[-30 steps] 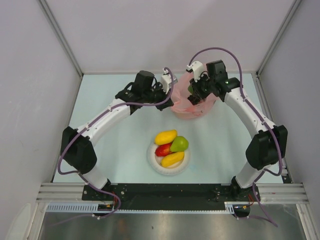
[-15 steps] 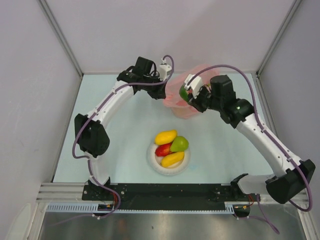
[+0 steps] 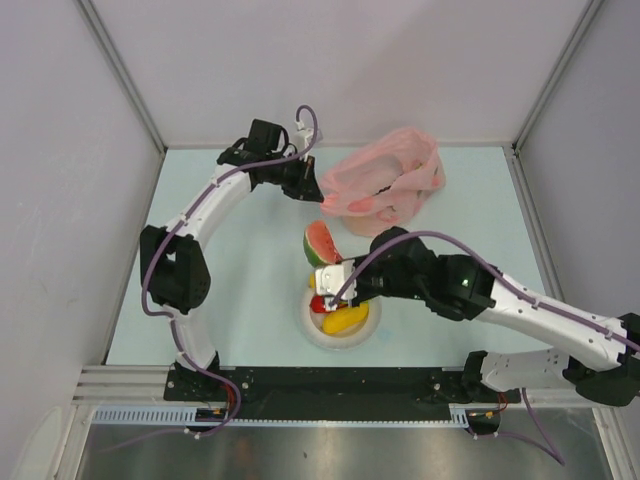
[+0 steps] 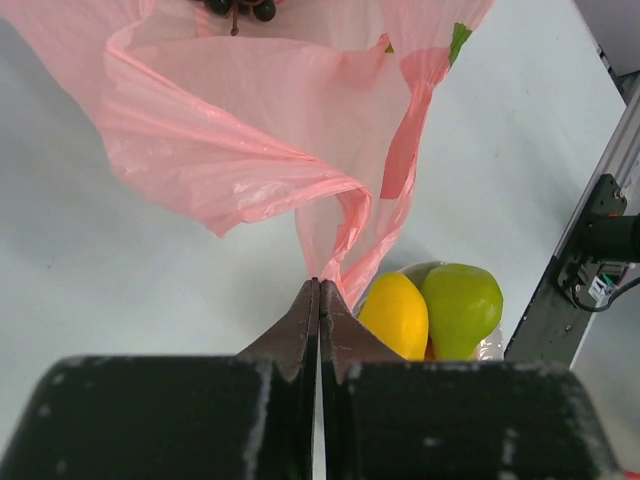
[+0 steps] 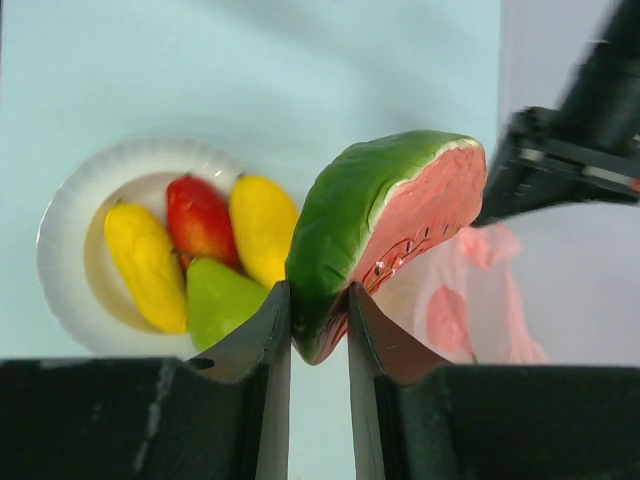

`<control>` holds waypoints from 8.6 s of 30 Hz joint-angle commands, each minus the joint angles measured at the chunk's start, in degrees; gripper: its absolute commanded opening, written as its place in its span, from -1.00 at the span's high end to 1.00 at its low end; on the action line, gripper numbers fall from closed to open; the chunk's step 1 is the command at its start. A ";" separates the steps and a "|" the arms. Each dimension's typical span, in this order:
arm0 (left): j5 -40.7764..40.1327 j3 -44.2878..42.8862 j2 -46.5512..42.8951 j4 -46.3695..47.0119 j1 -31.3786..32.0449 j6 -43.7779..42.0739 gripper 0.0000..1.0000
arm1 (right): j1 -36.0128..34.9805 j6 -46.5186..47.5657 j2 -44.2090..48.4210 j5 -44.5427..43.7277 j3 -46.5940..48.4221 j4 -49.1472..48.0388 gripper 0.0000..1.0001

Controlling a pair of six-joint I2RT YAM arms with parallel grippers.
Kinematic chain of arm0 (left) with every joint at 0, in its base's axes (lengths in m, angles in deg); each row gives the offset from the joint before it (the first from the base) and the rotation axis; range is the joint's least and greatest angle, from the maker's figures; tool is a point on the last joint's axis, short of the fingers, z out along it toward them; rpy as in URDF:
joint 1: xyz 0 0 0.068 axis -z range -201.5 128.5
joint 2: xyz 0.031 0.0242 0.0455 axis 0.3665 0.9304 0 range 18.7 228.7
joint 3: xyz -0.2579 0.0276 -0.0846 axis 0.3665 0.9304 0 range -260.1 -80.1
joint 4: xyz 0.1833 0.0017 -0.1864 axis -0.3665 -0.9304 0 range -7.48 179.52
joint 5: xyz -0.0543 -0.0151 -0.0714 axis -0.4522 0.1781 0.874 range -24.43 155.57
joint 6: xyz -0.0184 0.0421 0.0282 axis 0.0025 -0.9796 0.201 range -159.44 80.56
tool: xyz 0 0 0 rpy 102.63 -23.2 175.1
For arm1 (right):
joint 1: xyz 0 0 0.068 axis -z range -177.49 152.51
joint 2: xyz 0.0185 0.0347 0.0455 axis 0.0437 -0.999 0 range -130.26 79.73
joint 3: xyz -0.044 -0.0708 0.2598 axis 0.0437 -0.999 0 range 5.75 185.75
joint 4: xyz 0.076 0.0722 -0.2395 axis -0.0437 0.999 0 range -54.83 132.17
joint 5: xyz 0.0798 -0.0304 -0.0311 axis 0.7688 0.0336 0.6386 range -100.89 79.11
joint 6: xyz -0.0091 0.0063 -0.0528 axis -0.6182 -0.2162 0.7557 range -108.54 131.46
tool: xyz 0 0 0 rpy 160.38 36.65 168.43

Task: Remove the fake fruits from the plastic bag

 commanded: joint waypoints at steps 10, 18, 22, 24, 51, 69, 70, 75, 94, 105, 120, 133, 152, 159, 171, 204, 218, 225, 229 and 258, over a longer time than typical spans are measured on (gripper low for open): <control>1.06 3.78 -6.71 0.50 0.38 0.26 0.96 | -5.23 20.95 3.44 7.04 -18.63 -11.64 1.00; 0.27 7.04 -9.61 4.20 0.38 1.14 0.96 | -11.91 14.21 1.16 3.00 -24.52 -17.53 1.00; 0.27 8.53 -10.58 4.28 0.39 2.55 0.96 | -14.72 10.96 0.81 0.97 -27.51 -20.79 1.00; -0.34 10.02 -11.90 5.43 0.38 2.29 0.97 | -15.95 9.55 0.63 -0.85 -29.18 -22.36 1.00; 0.35 17.06 -15.94 6.92 1.35 2.73 0.98 | -18.07 1.72 -1.39 -6.32 -43.34 -39.86 1.00; -1.23 19.70 -17.00 7.89 3.11 1.67 0.98 | -16.75 3.13 -2.10 -6.59 -48.17 -46.54 0.25; -1.23 19.61 -16.82 7.72 3.28 1.67 0.98 | -16.58 3.21 -1.83 -7.02 -48.17 -46.54 0.18; -1.40 19.26 -16.82 7.72 3.55 1.67 0.99 | -16.49 3.39 0.19 -6.76 -48.09 -45.67 -0.47; -0.53 19.09 -18.57 6.22 3.72 -0.17 1.00 | -5.09 -7.48 2.50 -14.03 -23.25 -33.97 -0.99; 3.61 18.91 -23.32 8.33 4.43 1.14 0.99 | 27.01 -20.86 -15.27 -4.75 0.61 -31.87 0.17; -2.26 10.92 -20.96 7.26 4.17 -10.53 1.00 | 48.45 -32.39 -33.64 0.26 1.48 -28.96 0.07; -10.10 -22.10 -7.07 28.71 -1.02 -5.53 0.99 | 55.58 -24.82 -54.74 -12.82 30.28 -39.93 0.09; -6.06 36.83 -37.30 21.52 9.86 -23.82 0.99 | 52.42 -31.68 -22.05 -0.96 -18.63 -35.65 0.01; -8.25 35.63 -38.01 25.12 11.63 -14.86 0.99 | 52.25 -31.76 -16.43 0.44 -18.29 -34.25 0.01; -8.35 23.31 -34.93 23.98 11.63 -9.93 0.99 | 41.09 -29.75 -18.87 5.12 -14.61 -33.35 0.16; -4.77 6.87 -25.00 15.63 10.49 -9.32 -0.26 | 51.28 -38.79 -41.46 32.79 25.12 -2.42 0.10; 13.33 14.36 -24.92 12.65 4.87 -1.22 -0.34 | 48.73 -37.83 -42.96 27.26 25.74 -4.62 0.11; 19.00 15.82 -21.63 25.57 4.86 11.75 -0.93 | 46.89 -35.29 -49.29 20.49 33.20 -4.01 0.14; 8.73 19.54 -23.16 28.55 7.50 8.36 -0.99 | 46.09 -34.49 -51.05 17.94 34.00 -4.26 0.14; 2.81 14.07 -15.68 22.30 11.72 -2.46 0.99 | 50.57 -27.64 -61.25 -3.94 36.11 -12.09 0.11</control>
